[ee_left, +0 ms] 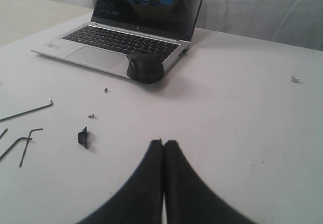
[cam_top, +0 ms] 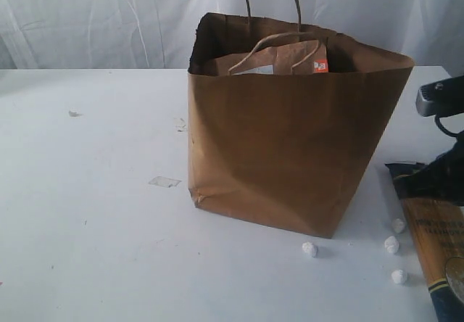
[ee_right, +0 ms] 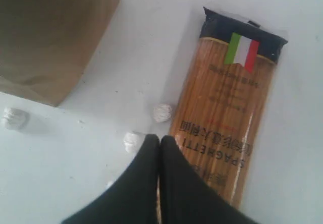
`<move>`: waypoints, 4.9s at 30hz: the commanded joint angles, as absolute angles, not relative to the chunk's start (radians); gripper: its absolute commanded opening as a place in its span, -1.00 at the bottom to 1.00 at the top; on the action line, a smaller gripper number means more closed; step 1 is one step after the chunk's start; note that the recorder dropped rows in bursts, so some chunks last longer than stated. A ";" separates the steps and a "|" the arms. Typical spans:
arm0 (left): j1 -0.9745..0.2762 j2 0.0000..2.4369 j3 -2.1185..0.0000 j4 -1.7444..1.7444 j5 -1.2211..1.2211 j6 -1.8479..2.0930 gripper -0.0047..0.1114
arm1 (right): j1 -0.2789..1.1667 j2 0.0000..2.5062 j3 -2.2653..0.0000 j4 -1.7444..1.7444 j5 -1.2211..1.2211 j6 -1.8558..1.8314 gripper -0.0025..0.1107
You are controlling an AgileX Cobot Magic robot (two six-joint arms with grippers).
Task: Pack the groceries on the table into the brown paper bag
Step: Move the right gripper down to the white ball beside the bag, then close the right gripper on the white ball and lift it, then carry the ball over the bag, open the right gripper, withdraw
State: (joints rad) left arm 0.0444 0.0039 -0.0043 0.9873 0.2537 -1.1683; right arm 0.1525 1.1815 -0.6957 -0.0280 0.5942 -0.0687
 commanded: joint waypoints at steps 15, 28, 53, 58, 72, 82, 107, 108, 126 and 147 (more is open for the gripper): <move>0.038 0.000 0.000 1.003 0.253 -1.170 -0.92 | 0.225 1.482 -0.709 0.185 0.649 -0.607 -0.48; 0.038 0.000 0.000 1.003 0.253 -1.170 -0.92 | 0.282 1.555 -0.711 0.419 0.690 -0.619 -0.22; 0.038 0.000 0.000 1.003 0.253 -1.170 -0.92 | 0.588 1.469 -0.399 0.503 -0.065 -0.495 -0.35; 0.038 0.000 0.000 1.003 0.253 -1.170 -0.92 | 0.590 1.469 -0.399 0.499 -0.143 -0.418 -0.01; 0.038 0.000 0.000 1.003 0.253 -1.170 -0.92 | 0.618 1.580 -0.470 0.462 -0.143 -0.385 -0.02; 0.038 0.000 0.000 1.003 0.253 -1.170 -0.92 | 0.618 1.645 -0.470 0.459 -0.174 -0.380 -0.38; 0.038 0.000 0.000 1.003 0.253 -1.170 -0.92 | 0.618 1.410 -0.468 0.473 0.264 -0.378 -0.96; 0.038 0.000 0.000 1.003 0.253 -1.170 -0.92 | 0.618 1.383 -0.468 0.474 0.300 -0.378 -0.96; 0.038 0.000 0.000 1.003 0.253 -1.170 -0.92 | 0.618 0.720 -0.546 0.593 0.517 -0.378 -0.96; 0.038 0.000 0.000 1.003 0.253 -1.170 -0.92 | 0.384 1.283 -1.352 0.071 0.784 0.000 -0.96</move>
